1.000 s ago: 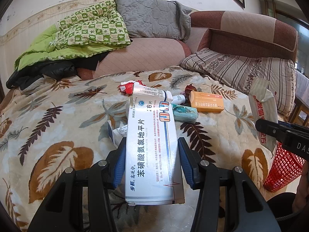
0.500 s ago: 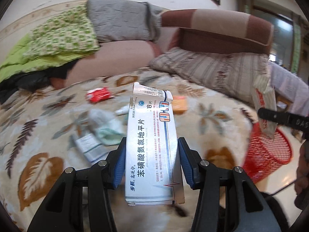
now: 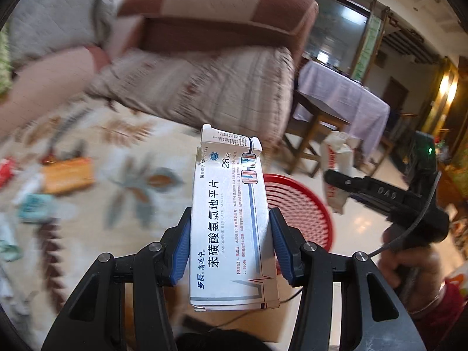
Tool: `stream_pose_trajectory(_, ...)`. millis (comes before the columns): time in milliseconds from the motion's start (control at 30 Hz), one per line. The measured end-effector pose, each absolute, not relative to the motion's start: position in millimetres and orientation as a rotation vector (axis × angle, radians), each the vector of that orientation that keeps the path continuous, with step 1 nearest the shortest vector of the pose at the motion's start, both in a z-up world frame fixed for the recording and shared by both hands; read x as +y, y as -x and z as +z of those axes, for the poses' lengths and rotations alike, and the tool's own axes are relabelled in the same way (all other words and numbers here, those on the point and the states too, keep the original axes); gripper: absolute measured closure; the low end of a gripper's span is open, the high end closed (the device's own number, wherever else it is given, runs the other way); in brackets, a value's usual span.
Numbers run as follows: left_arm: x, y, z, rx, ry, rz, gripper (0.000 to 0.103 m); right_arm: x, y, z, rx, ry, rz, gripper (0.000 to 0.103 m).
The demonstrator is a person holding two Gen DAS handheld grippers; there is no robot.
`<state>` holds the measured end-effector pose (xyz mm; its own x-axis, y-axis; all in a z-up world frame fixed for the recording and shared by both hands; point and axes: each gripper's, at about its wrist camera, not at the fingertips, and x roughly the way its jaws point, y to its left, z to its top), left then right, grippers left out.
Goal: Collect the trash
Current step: 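Carry the box and wipe packet to the red wastebasket and release both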
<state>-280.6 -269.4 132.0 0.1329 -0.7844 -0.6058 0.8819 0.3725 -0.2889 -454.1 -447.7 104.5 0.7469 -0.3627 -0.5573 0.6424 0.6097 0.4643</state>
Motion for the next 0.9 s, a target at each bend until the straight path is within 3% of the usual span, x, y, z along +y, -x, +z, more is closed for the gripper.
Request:
stream_pose_trajectory(200, -334, 288, 119, 0.842, -0.186, -1.277, 0.053, -472, 453, 87, 0.466, -0.773, -0.600, 0.059)
stream_pose_trajectory(267, -349, 286, 113, 0.880, -0.198, -1.306, 0.039, -478, 451, 83, 0.484, -0.776, -0.616, 0.051)
stream_pose_trajectory(400, -348, 276, 111, 0.891, -0.177, -1.292, 0.033, -479, 456, 86, 0.476, -0.752, -0.644, 0.045)
stream_pose_trajectory(900, -189, 209, 108, 0.890, -0.099, -0.967, 0.033, -397, 374, 98, 0.552, -0.600, -0.376, 0.043)
